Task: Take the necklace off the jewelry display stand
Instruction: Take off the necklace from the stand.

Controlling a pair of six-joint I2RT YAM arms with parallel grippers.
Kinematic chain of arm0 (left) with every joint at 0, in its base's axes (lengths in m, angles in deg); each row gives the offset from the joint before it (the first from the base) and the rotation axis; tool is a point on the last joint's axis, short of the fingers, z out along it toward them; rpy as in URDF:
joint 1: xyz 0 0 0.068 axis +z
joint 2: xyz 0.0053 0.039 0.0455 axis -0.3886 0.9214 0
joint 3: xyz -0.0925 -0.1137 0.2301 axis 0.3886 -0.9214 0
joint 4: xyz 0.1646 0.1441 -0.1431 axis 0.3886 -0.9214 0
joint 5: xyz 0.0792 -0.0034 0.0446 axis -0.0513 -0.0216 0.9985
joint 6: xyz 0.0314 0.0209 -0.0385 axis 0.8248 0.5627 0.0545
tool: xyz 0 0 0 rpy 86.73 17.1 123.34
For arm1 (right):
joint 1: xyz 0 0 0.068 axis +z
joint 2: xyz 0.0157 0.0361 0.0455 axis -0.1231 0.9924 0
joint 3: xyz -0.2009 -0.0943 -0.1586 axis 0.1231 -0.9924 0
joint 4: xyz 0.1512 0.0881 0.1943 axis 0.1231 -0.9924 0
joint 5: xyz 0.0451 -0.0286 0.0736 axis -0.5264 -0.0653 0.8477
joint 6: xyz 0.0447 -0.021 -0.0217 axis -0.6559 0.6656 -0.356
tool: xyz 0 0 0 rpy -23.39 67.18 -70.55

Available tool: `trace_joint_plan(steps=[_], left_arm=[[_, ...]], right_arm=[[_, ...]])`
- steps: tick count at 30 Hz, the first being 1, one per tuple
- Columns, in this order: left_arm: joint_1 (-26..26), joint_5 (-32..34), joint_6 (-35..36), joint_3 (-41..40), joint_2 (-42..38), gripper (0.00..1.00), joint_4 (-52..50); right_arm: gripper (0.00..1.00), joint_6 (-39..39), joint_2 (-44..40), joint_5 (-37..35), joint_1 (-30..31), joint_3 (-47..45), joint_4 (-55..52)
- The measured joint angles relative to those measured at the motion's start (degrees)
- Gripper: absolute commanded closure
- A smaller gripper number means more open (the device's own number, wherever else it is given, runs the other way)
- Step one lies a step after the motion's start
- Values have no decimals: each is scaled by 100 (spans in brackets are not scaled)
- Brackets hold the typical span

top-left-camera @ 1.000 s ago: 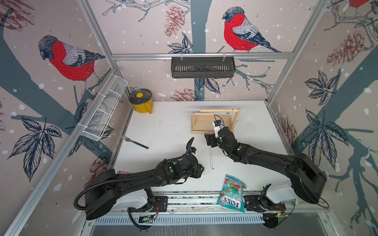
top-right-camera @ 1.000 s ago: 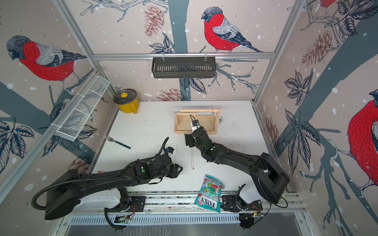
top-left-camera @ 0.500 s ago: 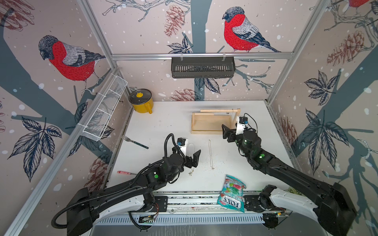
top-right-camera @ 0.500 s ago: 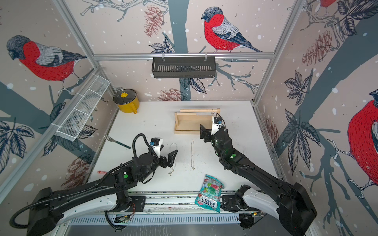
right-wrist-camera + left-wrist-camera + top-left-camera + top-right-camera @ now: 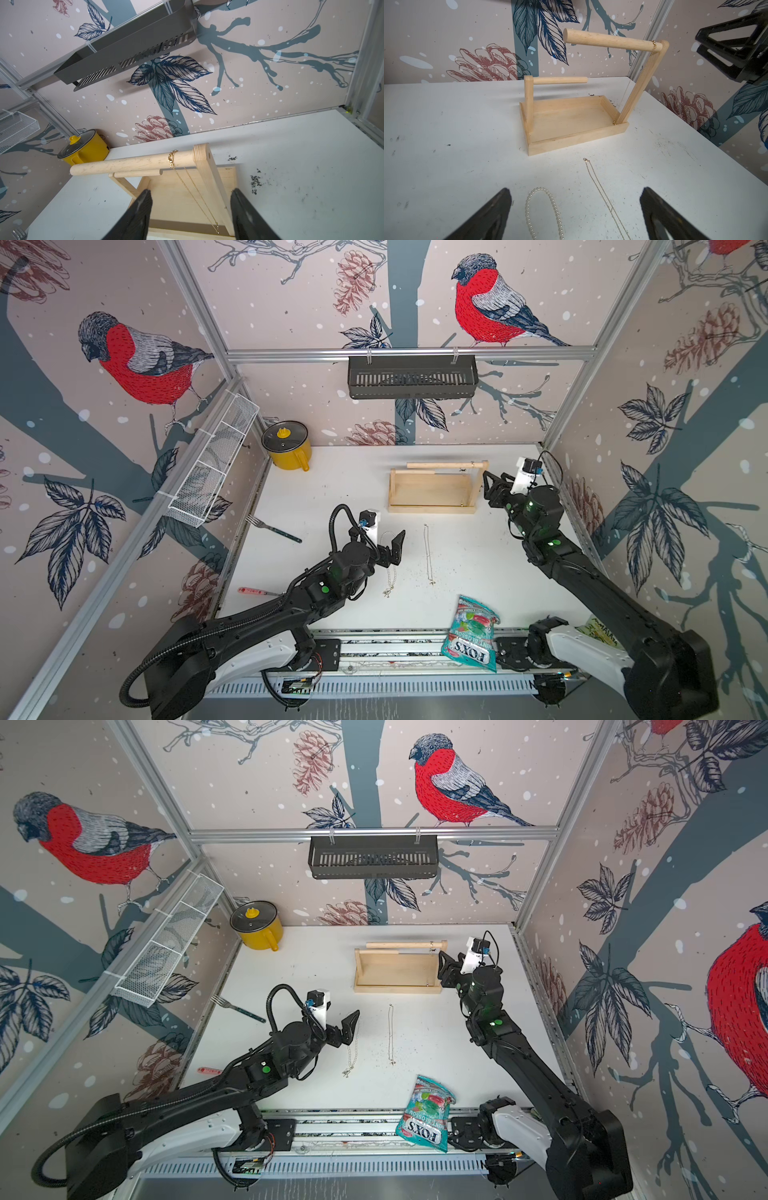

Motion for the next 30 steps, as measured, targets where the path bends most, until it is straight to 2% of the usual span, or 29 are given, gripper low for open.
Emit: trace_joint_plan(steps=[4, 11, 23, 30], left_arm=[[2, 0, 44, -138, -2, 3, 199], [2, -2, 92, -278, -24, 3, 350], [7, 24, -24, -400, -4, 3, 520], [13, 26, -68, -400, 9, 3, 520]], right_arm=[[49, 181, 247, 323, 2, -55, 133], [52, 457, 439, 651, 0, -103, 522], [65, 857, 962, 688, -4, 133, 682], [67, 868, 1246, 667, -4, 181, 715]])
